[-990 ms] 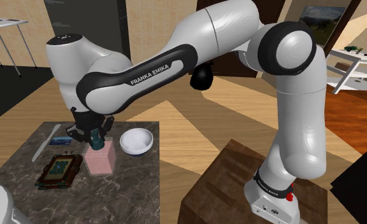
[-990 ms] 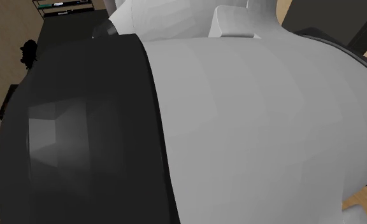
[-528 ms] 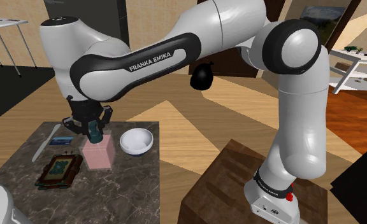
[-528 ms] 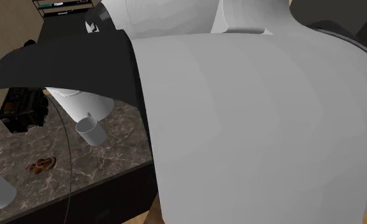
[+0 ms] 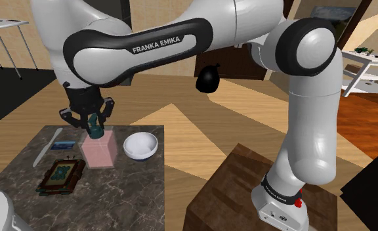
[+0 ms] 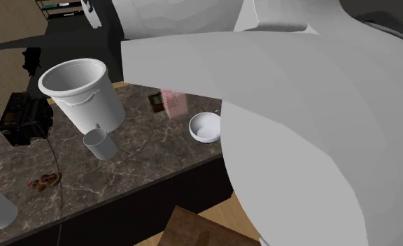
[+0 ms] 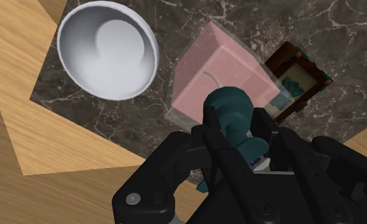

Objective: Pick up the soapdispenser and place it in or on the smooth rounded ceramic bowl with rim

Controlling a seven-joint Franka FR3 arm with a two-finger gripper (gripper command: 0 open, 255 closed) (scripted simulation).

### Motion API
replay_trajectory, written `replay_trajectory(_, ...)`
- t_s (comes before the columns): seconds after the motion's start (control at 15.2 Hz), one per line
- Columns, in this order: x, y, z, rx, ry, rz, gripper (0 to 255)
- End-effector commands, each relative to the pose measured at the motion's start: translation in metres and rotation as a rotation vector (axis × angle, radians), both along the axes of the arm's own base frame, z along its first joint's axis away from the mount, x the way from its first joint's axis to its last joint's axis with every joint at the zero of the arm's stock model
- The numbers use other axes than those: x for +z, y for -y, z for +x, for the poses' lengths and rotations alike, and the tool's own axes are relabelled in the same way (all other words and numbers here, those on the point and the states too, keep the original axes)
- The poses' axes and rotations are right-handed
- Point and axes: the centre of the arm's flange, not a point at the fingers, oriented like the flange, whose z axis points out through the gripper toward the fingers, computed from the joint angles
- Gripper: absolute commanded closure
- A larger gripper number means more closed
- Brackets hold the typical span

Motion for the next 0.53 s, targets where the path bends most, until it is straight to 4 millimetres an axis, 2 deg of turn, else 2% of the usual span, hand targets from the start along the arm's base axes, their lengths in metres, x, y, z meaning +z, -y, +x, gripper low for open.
replay_trajectory(0.0,0.011,-0.001,0.001,0.000,0.000,0.000,255)
replay_trajectory(0.46,0.048,-0.001,0.001,0.000,0.000,0.000,255)
